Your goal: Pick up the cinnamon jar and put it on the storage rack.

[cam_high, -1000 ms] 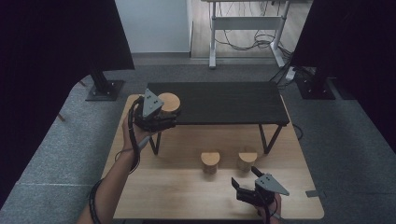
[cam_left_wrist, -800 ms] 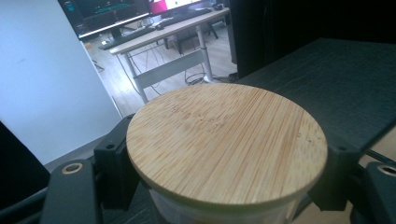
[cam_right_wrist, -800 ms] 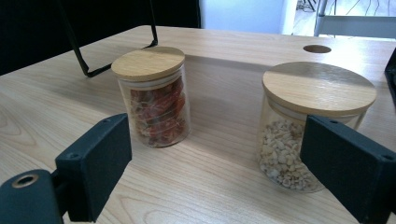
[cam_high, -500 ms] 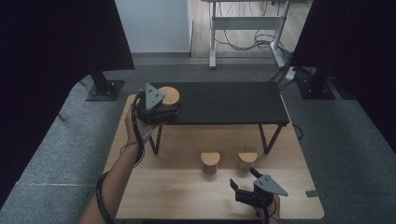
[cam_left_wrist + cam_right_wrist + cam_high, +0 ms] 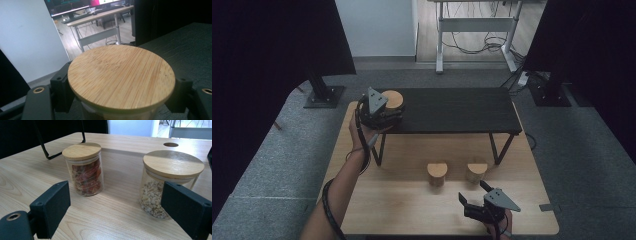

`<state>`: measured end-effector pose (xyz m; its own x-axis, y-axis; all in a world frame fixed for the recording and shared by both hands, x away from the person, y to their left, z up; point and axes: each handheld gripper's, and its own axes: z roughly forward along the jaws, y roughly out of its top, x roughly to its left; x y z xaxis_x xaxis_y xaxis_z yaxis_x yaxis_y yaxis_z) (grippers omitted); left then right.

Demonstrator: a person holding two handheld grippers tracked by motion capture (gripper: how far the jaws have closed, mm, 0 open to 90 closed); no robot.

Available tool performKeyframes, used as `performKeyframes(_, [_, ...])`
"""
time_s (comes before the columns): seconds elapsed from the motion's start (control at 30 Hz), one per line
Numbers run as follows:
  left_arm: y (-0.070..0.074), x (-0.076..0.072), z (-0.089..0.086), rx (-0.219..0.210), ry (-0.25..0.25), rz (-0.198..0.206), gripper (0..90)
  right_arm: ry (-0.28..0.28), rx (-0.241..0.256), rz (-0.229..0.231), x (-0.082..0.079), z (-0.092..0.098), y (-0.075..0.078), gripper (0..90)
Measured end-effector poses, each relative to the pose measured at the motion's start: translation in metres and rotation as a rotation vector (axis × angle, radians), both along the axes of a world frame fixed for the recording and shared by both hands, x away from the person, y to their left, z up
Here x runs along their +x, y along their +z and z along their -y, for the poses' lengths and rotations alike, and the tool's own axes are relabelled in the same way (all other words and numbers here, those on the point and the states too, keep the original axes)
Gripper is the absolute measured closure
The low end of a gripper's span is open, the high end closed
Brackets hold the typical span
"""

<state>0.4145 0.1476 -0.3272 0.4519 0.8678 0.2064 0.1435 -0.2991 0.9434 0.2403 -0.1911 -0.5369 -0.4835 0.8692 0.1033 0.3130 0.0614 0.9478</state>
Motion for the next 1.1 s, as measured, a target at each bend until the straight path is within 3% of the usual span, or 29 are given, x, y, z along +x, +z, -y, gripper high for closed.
performKeyframes(0.17, [-0.005,0.005,0.000,0.007,0.014,-0.009,25.1,0.002,0.012,-0.004,-0.001,0.000,0.000,8.6])
performKeyframes(0.37, [-0.007,0.008,-0.005,-0.027,0.008,-0.016,25.0,0.004,0.009,-0.005,-0.002,-0.001,0.000,8.6])
performKeyframes(0.57, [-0.012,0.011,-0.015,-0.062,0.021,-0.048,22.2,0.005,0.003,-0.004,-0.002,-0.002,0.000,8.6])
performKeyframes(0.97, [-0.010,0.010,-0.011,-0.007,0.053,-0.068,18.2,0.009,-0.002,-0.003,-0.003,-0.004,-0.001,8.6])
performKeyframes(1.1, [-0.012,0.009,-0.011,0.004,0.070,-0.088,9.1,0.009,-0.003,-0.002,-0.003,-0.004,-0.001,8.6])
